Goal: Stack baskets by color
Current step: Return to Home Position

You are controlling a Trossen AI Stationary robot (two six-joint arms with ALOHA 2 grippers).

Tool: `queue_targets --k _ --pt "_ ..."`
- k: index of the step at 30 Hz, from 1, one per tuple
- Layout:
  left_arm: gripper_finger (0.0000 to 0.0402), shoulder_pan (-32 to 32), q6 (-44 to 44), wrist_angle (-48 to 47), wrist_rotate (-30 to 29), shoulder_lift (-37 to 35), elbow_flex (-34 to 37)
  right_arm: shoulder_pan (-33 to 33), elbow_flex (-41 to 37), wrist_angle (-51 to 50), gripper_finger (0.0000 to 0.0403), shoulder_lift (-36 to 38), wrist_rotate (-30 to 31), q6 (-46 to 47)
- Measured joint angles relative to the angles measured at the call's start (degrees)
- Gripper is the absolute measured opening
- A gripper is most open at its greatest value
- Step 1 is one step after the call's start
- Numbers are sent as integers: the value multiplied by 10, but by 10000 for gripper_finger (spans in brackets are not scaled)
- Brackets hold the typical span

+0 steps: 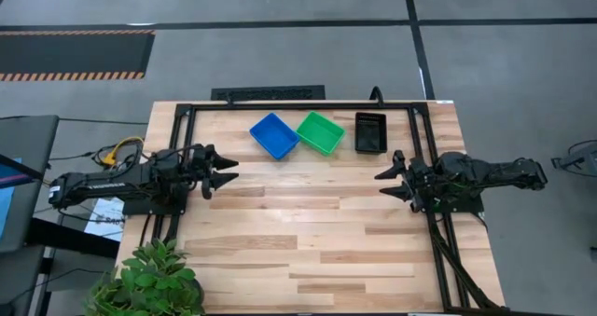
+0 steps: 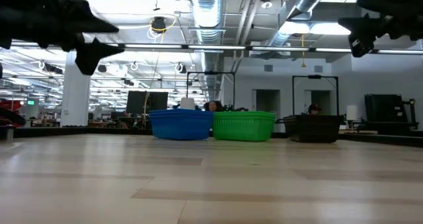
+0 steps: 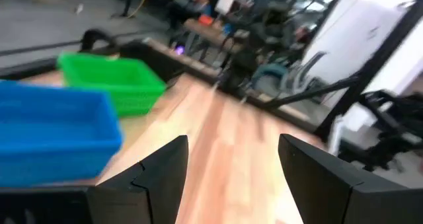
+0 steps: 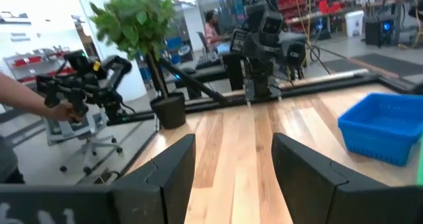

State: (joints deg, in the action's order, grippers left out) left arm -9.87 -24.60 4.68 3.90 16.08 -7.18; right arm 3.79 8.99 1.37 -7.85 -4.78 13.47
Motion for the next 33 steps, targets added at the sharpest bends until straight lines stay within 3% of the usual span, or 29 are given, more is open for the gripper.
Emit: queue_targets --k 5,10,16,18,25,33 --pt "225 47 22 62 1 -1 0 1 0 32 221 0 -5 -14" --pt "225 111 43 83 -57 -24 0 13 0 84 221 1 -5 -34" --pt "225 151 93 42 -164 -121 0 11 0 138 221 7 -5 -65" --pt "225 154 108 25 -168 -159 -1 3 1 131 221 16 -5 -70" --pt "225 155 74 -22 -166 -153 18 -29 -1 24 221 78 -7 -66" --pt "225 155 54 37 -159 -157 65 -36 -84 90 221 75 -26 3"
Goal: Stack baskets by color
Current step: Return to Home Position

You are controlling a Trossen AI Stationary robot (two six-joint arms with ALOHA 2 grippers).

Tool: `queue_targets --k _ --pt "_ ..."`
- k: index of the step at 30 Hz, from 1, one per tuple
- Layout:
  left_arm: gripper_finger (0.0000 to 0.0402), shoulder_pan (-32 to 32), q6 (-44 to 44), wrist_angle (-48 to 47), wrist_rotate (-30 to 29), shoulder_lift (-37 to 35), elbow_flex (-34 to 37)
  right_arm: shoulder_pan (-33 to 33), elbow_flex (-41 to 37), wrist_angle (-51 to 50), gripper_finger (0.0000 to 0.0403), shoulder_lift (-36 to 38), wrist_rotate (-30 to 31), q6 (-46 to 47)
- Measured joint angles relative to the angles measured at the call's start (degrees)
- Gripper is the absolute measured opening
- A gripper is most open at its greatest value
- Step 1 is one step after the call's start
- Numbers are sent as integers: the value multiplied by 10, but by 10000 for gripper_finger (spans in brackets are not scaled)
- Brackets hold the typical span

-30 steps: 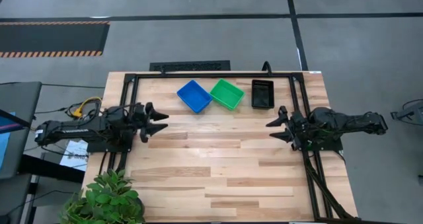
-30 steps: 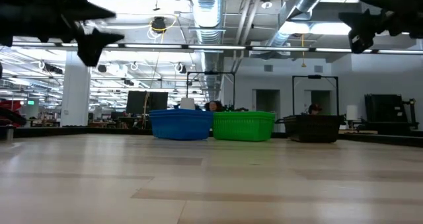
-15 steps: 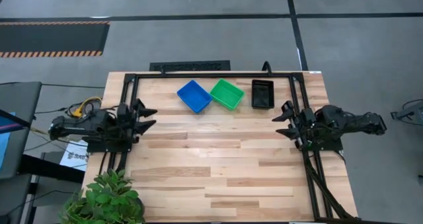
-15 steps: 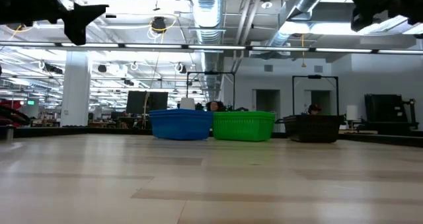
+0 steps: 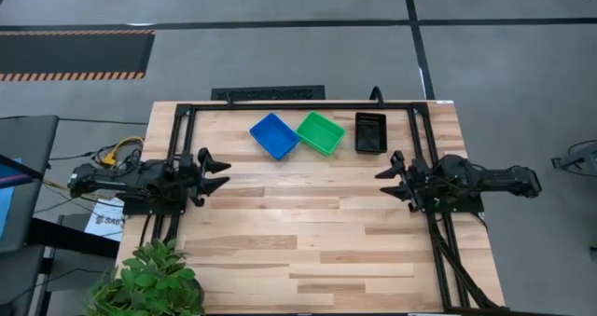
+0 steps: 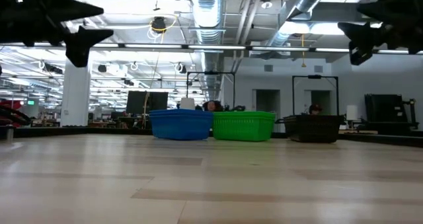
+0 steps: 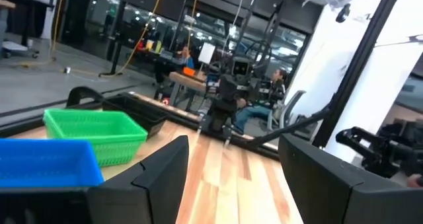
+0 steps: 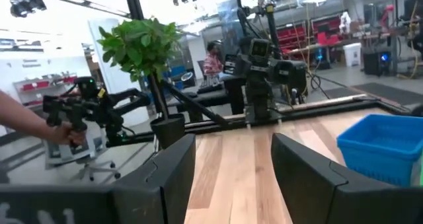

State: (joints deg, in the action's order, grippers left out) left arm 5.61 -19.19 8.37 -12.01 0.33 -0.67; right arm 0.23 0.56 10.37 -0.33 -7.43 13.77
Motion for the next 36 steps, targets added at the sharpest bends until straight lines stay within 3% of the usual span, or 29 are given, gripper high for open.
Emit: queue_targets --k 10,17,23,36 --pt "225 0 11 1 7 -1 0 0 -1 -18 221 2 5 -42" --pt "225 0 16 0 5 -1 0 0 -1 -89 221 2 75 -50" --pt "225 0 13 -25 4 -1 1 0 -1 -93 221 -4 77 -124" --pt "225 0 5 -52 8 0 1 0 -1 -98 221 -4 76 -127"
